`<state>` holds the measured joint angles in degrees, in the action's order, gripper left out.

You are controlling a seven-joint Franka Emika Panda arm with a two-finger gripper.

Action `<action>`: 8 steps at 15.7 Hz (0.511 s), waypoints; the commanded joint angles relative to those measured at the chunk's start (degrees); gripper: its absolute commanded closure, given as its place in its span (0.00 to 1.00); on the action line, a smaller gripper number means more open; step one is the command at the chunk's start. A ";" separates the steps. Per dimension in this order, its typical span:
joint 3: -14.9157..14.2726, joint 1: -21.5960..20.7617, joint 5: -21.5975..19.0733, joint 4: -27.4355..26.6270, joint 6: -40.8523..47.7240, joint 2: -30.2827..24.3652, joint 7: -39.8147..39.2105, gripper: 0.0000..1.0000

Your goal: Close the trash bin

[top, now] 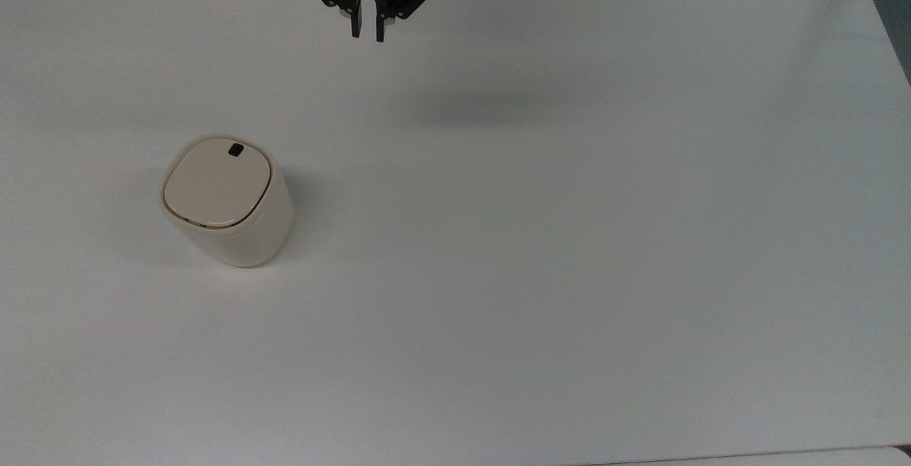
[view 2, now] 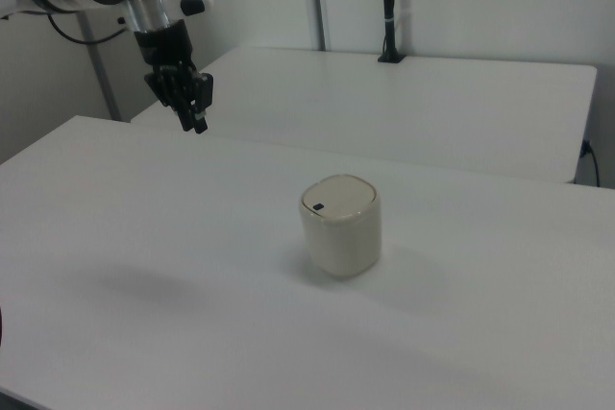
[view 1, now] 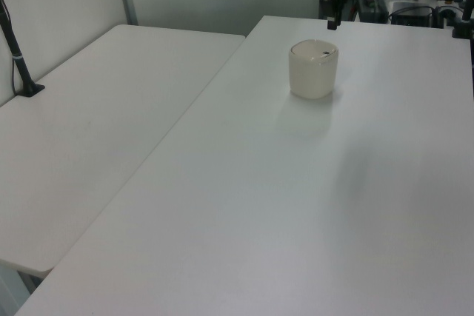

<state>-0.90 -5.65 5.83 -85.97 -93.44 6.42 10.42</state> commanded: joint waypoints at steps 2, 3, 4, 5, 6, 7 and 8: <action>-0.59 -2.08 0.06 -1.92 2.21 -2.46 -1.45 0.00; -0.59 -2.08 -0.03 -1.92 2.30 -2.55 -1.54 0.00; -0.59 -2.08 -0.03 -1.92 2.30 -2.90 -1.54 0.00; -0.50 -2.17 -0.12 -2.19 2.30 -3.43 -1.54 0.00; -0.50 -2.26 -0.29 -2.36 2.39 -3.96 -1.98 0.00; -0.50 -2.43 -0.47 -2.71 2.74 -3.96 -2.33 0.00; -0.50 -3.04 -0.73 -2.72 2.74 -4.05 -2.51 0.00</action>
<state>-0.89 -7.23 5.81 -86.15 -91.85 5.05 9.65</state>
